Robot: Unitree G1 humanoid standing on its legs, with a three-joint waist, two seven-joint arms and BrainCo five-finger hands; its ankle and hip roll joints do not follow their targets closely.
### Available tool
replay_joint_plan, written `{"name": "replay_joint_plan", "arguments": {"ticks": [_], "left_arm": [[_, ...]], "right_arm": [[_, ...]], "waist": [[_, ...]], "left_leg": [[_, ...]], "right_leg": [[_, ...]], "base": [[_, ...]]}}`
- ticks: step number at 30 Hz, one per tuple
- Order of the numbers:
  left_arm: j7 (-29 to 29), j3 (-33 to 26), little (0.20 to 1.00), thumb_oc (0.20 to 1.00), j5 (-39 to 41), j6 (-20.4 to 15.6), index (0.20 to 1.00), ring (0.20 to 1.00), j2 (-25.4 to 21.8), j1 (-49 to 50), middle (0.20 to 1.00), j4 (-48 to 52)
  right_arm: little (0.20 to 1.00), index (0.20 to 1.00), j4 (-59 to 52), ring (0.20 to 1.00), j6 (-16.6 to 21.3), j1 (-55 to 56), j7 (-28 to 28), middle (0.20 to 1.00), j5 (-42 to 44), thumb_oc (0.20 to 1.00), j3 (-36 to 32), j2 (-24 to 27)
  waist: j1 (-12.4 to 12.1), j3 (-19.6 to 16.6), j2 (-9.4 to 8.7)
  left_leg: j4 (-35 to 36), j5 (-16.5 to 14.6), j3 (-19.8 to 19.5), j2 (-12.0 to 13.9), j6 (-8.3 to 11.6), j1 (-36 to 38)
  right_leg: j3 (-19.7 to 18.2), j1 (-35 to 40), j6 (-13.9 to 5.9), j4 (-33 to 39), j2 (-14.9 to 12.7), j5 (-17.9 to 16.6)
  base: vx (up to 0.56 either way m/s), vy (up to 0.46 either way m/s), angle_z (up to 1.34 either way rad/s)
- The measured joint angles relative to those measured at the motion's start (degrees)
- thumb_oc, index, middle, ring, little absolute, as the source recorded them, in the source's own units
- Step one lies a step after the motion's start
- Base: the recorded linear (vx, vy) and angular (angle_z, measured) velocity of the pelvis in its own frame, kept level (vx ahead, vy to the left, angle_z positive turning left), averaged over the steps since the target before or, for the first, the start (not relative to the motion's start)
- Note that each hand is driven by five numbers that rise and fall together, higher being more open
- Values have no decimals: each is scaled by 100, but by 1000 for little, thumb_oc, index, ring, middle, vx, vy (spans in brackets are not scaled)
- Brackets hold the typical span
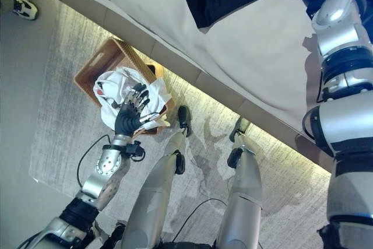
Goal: Pick up clothes into the bucket
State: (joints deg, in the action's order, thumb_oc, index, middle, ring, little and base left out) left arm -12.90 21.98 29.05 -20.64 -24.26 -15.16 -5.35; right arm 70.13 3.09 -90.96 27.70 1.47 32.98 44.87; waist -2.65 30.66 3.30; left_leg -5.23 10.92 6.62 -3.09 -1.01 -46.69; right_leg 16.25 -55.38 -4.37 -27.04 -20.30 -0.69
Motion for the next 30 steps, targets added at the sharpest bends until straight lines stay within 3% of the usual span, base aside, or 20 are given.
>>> {"name": "replay_joint_plan", "arguments": {"ticks": [7, 8, 9, 10, 21, 30], "left_arm": [[-21, -67, 1000, 1000, 111, -2, 1000, 1000, -32, 27, 1000, 209], [-32, -71, 1000, 1000, 110, -3, 1000, 1000, -67, 23, 1000, 264], [-44, -71, 1000, 1000, 110, -3, 1000, 1000, -73, 23, 1000, 270], [-60, -69, 1000, 1000, 110, 1, 1000, 1000, -77, 25, 1000, 276], [-67, -64, 1000, 1000, 118, 9, 1000, 1000, -107, 26, 1000, 299], [-53, -72, 1000, 1000, 162, 11, 1000, 1000, -92, 27, 1000, 280]], "right_arm": [[1000, 1000, 347, 1000, 0, -263, -126, 1000, 183, 1000, 149, 16], [573, 573, 376, 573, 0, -329, -135, 573, 223, 573, 149, 43], [460, 460, 377, 460, 1, -360, -142, 460, 227, 460, 148, 45], [200, 200, 382, 200, 6, -406, -164, 200, 255, 200, 154, 79], [200, 200, 400, 200, 18, -673, -386, 200, 488, 200, 166, 305], [200, 200, 84, 200, 36, -304, -569, 200, 681, 200, 263, 304]], "waist": [[-25, 5, 9], [-27, 5, 9], [-24, 5, 9], [-20, 4, 9], [-10, 4, 8], [3, 0, 4]], "left_leg": [[-161, 88, -61, -24, -9, -468], [-178, 87, -68, -30, -8, -551], [-186, 87, -68, -29, -7, -599], [-230, 86, -71, -30, -7, -713], [-392, 82, -44, -7, -5, -911], [-421, 73, -34, 12, -1, -569]], "right_leg": [[13, -487, 98, -302, -83, 85], [13, -588, 100, -353, -97, 103], [12, -637, 103, -371, -101, 106], [4, -747, 124, -421, -109, 123], [-70, -968, 164, -520, -103, 133], [-65, -572, 182, -453, -72, 109]], "base": [[-2, -12, 7], [-5, -4, 6], [-7, 5, 5], [0, 14, 3], [-5, 6, 0], [-15, 3, 0]]}}
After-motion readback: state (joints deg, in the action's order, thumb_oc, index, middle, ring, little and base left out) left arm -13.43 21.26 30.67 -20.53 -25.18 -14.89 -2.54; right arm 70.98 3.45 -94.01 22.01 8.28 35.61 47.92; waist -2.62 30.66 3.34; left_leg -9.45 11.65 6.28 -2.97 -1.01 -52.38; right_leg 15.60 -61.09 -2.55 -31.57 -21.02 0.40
